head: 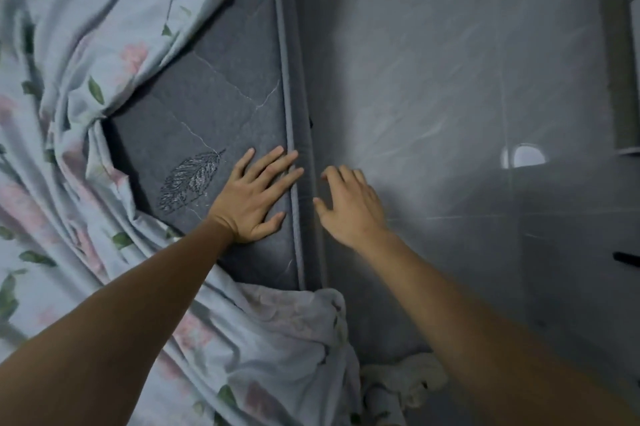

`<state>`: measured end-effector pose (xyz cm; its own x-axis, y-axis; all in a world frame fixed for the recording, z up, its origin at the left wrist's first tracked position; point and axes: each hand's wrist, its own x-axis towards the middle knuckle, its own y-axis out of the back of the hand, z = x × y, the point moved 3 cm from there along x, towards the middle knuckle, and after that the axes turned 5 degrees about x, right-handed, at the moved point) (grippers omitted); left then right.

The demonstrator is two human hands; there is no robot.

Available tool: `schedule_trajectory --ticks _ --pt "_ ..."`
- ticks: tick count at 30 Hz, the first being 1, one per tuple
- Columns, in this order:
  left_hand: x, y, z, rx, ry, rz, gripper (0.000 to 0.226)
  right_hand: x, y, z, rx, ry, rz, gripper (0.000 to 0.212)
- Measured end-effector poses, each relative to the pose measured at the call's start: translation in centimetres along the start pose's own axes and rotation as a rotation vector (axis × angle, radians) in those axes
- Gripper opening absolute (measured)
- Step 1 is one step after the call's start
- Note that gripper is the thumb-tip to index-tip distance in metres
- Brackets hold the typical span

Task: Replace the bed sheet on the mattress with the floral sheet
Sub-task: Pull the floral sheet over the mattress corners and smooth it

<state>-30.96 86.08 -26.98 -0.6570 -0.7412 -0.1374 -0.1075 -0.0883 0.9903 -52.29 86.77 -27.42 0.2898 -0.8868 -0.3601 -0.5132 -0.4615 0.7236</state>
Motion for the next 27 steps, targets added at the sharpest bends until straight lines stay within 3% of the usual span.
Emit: schedule_trajectory --ticks 6,9,11,14,17,21,27 --pt "-0.3 -0.4 -0.4 -0.04 -0.007 0.016 0.077 4.1 3.7 0.2 -0.124 0.059 0.033 0.038" --pt "-0.3 -0.4 -0.6 -0.056 -0.014 0.022 0.077 7.3 6.0 -1.7 -0.251 0.23 0.115 0.041" --pt "-0.5 -0.6 -0.7 -0.068 -0.013 0.014 0.077 10.4 6.8 -3.9 -0.282 0.386 0.104 0.049" --pt "-0.4 -0.9 -0.9 -0.079 -0.019 0.007 0.077 16.1 7.2 -7.8 -0.315 0.509 -0.042 0.062" --pt "-0.7 -1.6 -1.0 -0.081 -0.024 0.012 0.078 21.4 6.9 -11.0 -0.473 0.487 -0.219 0.09" --pt "-0.6 -1.7 -1.3 -0.136 -0.019 0.027 0.08 25.0 6.2 -13.2 -0.56 0.436 -0.277 0.124" --pt "-0.9 -2.2 -1.3 -0.197 -0.023 0.063 0.079 27.6 6.0 -14.2 -0.621 0.477 -0.317 0.136"
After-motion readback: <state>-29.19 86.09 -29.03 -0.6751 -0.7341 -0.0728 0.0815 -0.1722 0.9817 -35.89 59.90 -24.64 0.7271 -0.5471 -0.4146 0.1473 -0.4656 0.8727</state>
